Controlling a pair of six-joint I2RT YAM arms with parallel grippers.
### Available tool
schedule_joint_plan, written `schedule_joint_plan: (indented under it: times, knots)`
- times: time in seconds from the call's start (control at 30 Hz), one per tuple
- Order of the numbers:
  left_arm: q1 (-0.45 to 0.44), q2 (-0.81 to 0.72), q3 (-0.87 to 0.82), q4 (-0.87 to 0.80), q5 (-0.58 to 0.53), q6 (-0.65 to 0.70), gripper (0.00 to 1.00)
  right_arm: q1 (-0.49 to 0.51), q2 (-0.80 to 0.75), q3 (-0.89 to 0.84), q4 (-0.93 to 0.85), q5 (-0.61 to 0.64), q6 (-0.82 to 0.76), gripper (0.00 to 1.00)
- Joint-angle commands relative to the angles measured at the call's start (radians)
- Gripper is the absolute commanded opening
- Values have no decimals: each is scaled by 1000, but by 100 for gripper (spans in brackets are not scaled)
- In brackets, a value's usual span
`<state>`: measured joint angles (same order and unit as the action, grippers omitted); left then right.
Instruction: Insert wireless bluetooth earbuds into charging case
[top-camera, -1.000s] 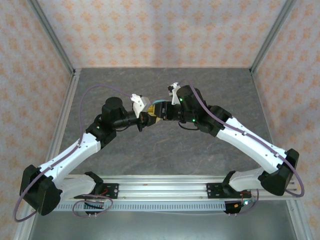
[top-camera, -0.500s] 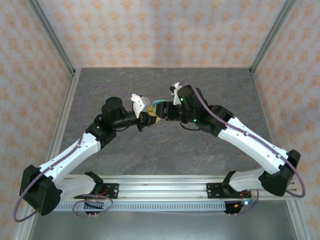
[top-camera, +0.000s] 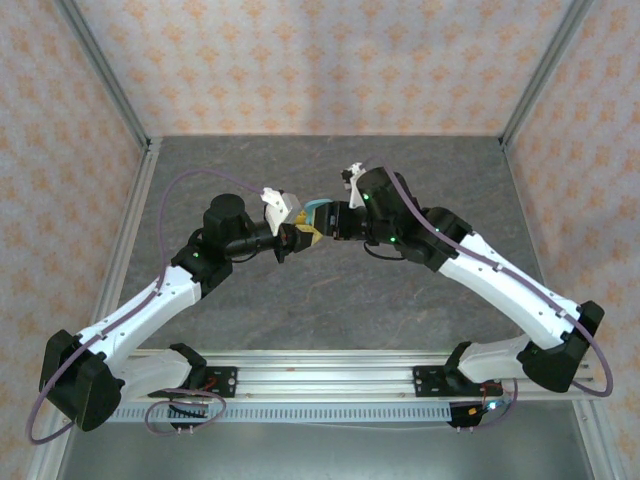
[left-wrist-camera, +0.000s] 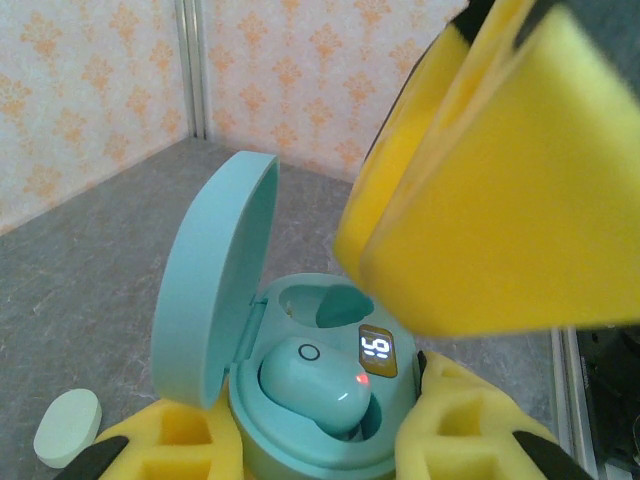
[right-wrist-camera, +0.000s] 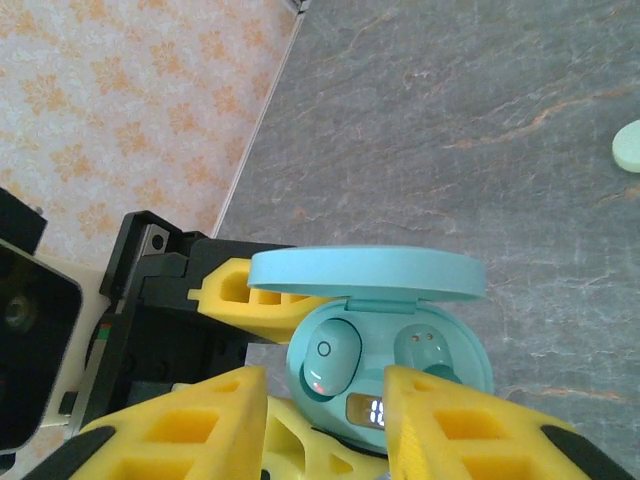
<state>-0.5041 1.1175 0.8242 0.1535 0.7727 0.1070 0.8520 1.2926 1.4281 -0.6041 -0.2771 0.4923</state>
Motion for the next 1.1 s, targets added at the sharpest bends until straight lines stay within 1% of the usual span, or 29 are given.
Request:
schedule_joint_plan:
  times: [0.0,0.13,0.23,0.37,0.53,0.77,0.9,1.0,1.07]
  knots:
    - [-7,-7,39,11,-16,25,8,-16,-48,60,-64,67,-51,36]
    - [-7,-13,36,-3,-25,26,8,-85,-66,83,-146,105,-61,37]
    - [-8,-20,25,-12,-35,26,8,-179,-66,74,-222,117,-49,37]
    - [-9,-34,2,-28,-51,24,8,-324,-67,3,-249,31,-28,37]
    - [-10,-46,-32,-31,-74,12,8,-417,-30,-89,-241,-29,-52,38]
    - [-17,-45,-81,6,-101,-36,8,-516,139,-145,-212,-112,-67,36]
    - [-25,-54,-111,21,-121,-60,8,-567,257,-138,-160,-115,-60,36]
    - [-33,-66,-123,18,-144,-71,8,-596,355,-103,-137,-87,-62,36]
    - [-42,-76,-123,-14,-174,-72,8,-614,424,-65,-132,-98,-62,35]
